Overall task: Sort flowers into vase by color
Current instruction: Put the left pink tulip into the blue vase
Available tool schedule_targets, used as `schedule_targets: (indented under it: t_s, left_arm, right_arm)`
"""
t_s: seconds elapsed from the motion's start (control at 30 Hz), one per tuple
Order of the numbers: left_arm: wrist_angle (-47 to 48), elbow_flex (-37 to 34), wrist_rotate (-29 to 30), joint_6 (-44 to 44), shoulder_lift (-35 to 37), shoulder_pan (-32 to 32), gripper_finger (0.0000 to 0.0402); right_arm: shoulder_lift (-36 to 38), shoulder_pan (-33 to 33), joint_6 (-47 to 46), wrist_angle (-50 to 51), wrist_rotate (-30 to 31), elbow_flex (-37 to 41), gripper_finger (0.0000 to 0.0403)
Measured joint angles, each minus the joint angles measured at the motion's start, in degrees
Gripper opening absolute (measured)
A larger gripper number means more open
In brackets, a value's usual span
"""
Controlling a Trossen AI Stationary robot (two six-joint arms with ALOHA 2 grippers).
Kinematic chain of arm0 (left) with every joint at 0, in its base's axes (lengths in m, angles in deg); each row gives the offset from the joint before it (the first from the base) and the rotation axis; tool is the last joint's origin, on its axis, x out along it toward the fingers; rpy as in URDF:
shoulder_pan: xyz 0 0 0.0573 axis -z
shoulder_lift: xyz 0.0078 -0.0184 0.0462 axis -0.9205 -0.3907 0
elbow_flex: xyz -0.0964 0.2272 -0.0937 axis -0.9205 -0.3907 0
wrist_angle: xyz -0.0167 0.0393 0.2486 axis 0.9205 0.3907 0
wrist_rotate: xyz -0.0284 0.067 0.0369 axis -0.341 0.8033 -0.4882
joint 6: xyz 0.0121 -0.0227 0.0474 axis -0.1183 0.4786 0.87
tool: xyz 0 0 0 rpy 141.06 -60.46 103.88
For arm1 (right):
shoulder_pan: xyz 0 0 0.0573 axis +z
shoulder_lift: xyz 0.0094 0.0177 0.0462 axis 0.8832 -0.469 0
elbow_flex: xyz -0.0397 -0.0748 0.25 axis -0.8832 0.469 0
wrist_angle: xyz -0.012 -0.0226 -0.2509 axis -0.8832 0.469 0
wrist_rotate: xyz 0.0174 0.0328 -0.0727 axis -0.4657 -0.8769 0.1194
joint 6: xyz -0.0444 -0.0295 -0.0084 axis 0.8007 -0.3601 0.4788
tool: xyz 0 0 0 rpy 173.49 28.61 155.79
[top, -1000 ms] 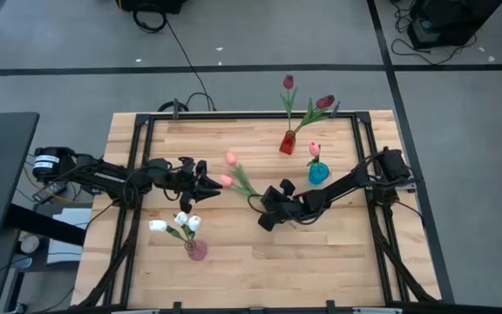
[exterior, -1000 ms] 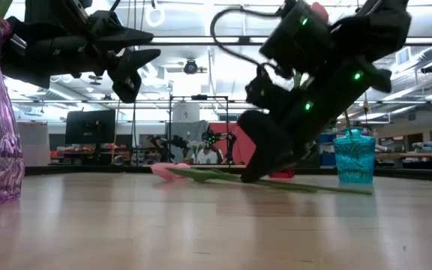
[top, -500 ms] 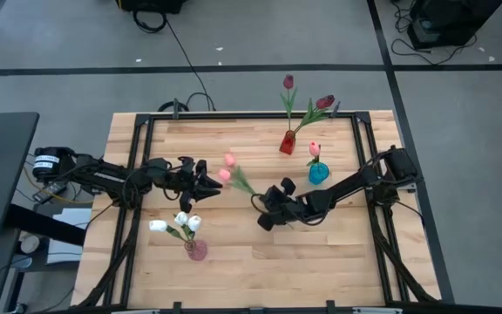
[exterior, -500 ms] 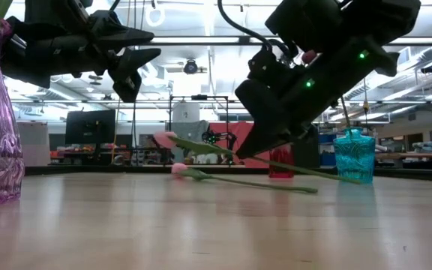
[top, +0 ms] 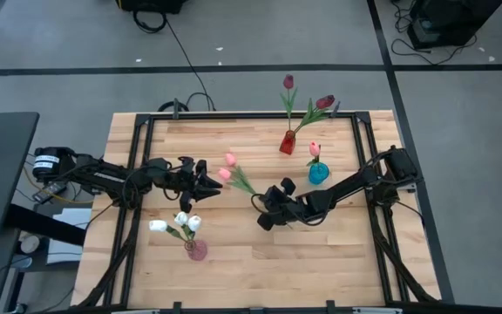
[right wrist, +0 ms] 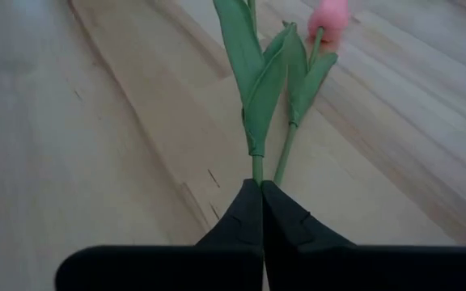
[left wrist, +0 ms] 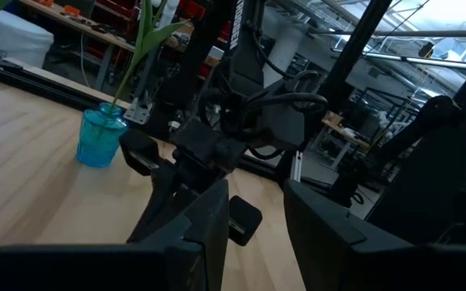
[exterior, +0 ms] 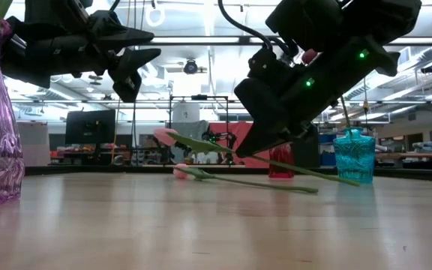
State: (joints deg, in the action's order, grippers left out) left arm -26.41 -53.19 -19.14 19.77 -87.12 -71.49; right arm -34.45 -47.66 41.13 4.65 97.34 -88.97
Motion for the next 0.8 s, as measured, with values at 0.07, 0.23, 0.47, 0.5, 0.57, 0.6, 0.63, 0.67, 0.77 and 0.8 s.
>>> schedule_targets:
  t_s: [0.07, 0.23, 0.47, 0.5, 0.57, 0.6, 0.63, 0.67, 0.77, 0.8]
  left_arm:
    - [0.0, 0.0, 0.0, 0.0, 0.0, 0.0, 0.0127]
    - [0.0, 0.0, 0.0, 0.0, 0.0, 0.0, 0.0127]
    - [0.0, 0.0, -0.9, -0.5, 0.0, 0.0, 0.0127]
    - [0.0, 0.0, -1.2, -0.5, 0.0, 0.0, 0.0127]
    - [0.0, 0.0, -1.5, -0.5, 0.0, 0.0, 0.0127]
    - [0.0, 0.0, -1.5, -0.5, 0.0, 0.0, 0.0127]
    - [0.0, 0.0, -1.5, -0.5, 0.0, 0.0, 0.0127]
    - [0.0, 0.0, -1.5, -0.5, 0.0, 0.0, 0.0127]
    - [-0.2, 0.0, -2.4, -0.6, 0.4, -0.4, 0.0127]
    - [-0.3, 0.0, -3.0, -0.6, 0.4, -0.8, 0.0127]
  right_arm:
    - [0.0, 0.0, 0.0, 0.0, 0.0, 0.0, 0.0]
    - [0.0, 1.1, 0.0, -1.1, 0.7, 0.0, 0.0]
    - [3.9, 5.0, 0.3, -1.2, 5.9, 0.0, 0.0]
    - [4.9, 5.6, 0.6, -1.3, 6.4, 0.0, 0.0]
    - [6.8, 6.8, 1.4, -1.3, 7.4, 0.0, 0.0]
    - [7.7, 7.5, 1.8, -1.2, 8.1, 0.0, 0.0]
    - [8.8, 8.1, 2.4, -1.2, 9.0, 0.0, 0.0]
    - [9.8, 8.8, 3.1, -1.2, 9.9, 0.0, 0.0]
    - [12.9, 10.4, 4.8, -1.2, 11.5, 0.0, 0.0]
    - [13.8, 10.8, 5.3, -1.2, 11.9, -0.1, 0.0]
